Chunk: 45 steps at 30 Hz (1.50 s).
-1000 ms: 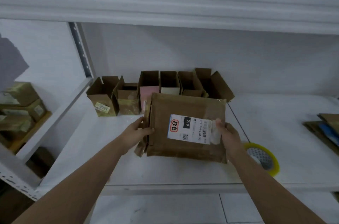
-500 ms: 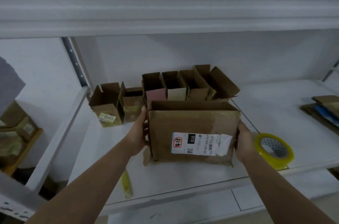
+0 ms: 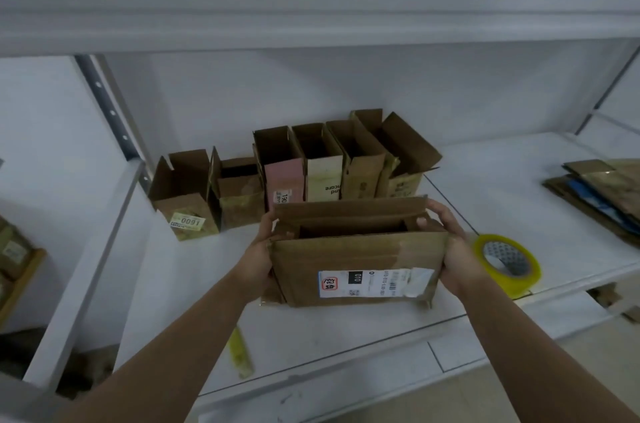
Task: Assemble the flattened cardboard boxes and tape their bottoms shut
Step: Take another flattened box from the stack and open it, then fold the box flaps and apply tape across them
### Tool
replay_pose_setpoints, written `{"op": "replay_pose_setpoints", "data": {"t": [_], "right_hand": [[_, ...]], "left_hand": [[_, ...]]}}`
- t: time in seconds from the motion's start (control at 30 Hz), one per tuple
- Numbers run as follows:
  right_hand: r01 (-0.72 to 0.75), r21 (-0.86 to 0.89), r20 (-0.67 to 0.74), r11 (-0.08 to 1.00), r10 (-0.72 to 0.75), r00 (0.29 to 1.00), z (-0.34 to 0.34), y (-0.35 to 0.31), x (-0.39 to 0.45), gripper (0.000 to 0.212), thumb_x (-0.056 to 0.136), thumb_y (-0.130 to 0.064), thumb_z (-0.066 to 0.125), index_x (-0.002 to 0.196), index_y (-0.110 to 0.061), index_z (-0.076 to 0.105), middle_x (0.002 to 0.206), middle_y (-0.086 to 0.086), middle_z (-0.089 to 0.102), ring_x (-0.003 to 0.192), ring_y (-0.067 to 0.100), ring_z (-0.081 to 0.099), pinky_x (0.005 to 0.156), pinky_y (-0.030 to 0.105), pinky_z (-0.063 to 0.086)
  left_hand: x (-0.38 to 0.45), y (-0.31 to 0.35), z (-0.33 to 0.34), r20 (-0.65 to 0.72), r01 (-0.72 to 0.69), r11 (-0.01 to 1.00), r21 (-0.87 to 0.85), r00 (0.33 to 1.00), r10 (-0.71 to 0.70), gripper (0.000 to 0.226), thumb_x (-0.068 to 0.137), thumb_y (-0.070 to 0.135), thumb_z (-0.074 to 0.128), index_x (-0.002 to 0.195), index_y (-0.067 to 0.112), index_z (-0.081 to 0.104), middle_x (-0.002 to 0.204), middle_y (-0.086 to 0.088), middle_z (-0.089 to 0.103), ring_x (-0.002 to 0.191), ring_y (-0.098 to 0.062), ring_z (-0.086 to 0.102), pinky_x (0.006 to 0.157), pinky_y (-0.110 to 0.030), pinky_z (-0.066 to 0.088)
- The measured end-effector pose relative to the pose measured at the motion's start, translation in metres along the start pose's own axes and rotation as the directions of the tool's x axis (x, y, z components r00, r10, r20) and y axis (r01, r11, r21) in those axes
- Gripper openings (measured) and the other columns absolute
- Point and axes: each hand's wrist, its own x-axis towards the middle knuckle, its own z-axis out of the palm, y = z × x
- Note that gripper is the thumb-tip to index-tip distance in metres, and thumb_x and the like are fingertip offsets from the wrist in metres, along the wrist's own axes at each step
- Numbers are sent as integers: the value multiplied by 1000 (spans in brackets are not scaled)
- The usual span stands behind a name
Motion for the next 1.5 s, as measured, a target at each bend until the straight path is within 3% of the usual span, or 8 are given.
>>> {"op": "replay_pose_setpoints", "data": {"t": [0.17, 0.3, 0.47, 0.77, 0.9, 1.23, 1.37, 1.5], "right_hand": [[74, 17, 30, 997, -75, 997, 4, 2, -4, 43, 66, -34, 85, 102, -24, 66, 93, 6, 71, 82, 21, 70, 63, 31, 59], [80, 36, -53, 996, -78, 996, 6, 6, -6, 65, 51, -65, 84, 91, -18, 65, 92, 3, 70, 81, 18, 70, 65, 33, 60], [20, 59, -143, 998, -12, 990, 8, 23, -8, 16, 67, -33, 75, 70, -23, 63, 81, 3, 64, 71, 19, 62, 54, 26, 55], [-83, 103, -65, 991, 90, 994, 6, 24, -15, 50, 84, -63, 42, 90, -18, 61, 98, 11, 69, 87, 26, 67, 73, 39, 55], [-6, -81, -72, 997, 0, 997, 6, 27, -16, 7, 93, -25, 61, 95, -18, 59, 101, 13, 63, 88, 28, 63, 68, 35, 55], [10, -235, -29, 972, -17, 999, 0, 27, -10, 26, 95, -2, 56, 88, -27, 59, 103, 18, 60, 90, 30, 61, 70, 35, 54], [4, -297, -5, 955, -6, 1000, -1, 22, -10, 28, 94, -8, 58, 86, -34, 61, 111, 29, 56, 98, 39, 59, 87, 49, 54], [29, -419, 47, 907, -10, 999, -10, 25, -9, 12, 90, -23, 62, 94, -34, 59, 99, 30, 52, 93, 43, 55, 94, 58, 46]], "left_hand": [[-5, -8, -3, -18, -42, 992, -119, 999, 40, 36, 101, 10, 38, 127, 32, 49, 112, -8, 70, 91, -26, 71, 67, -38, 59], [-9, -2, 2, -71, -24, 989, -143, 997, 14, 45, 94, 57, 33, 116, 26, 57, 109, -3, 72, 93, -22, 71, 70, -40, 57], [-16, -4, -8, -81, -84, 994, -69, 994, 78, 70, 78, 77, 30, 121, 27, 52, 119, -3, 67, 104, -23, 67, 79, -40, 56], [-21, -11, 1, -264, -54, 998, 41, 962, 63, 5, 95, 26, 59, 98, 26, 54, 110, -6, 63, 91, -25, 63, 66, -38, 55], [-18, -9, 2, -279, -29, 973, 228, 956, 94, 6, 98, 22, 54, 100, 27, 51, 111, -4, 59, 92, -25, 61, 63, -36, 54], [-11, 47, 20, -37, -182, 606, 774, 943, 330, 19, 96, 30, 57, 114, 26, 59, 116, 14, 53, 112, -8, 46, 86, -20, 37], [-2, 30, 47, 227, -257, 208, 944, 961, 158, 46, 95, 58, 40, 132, 31, 49, 135, 11, 48, 126, -7, 40, 108, -29, 29], [11, 9, 43, 162, -142, -194, 971, 982, 93, 87, 71, 77, 1, 141, 38, 35, 143, 8, 46, 133, -18, 37, 114, -41, 20]]}}
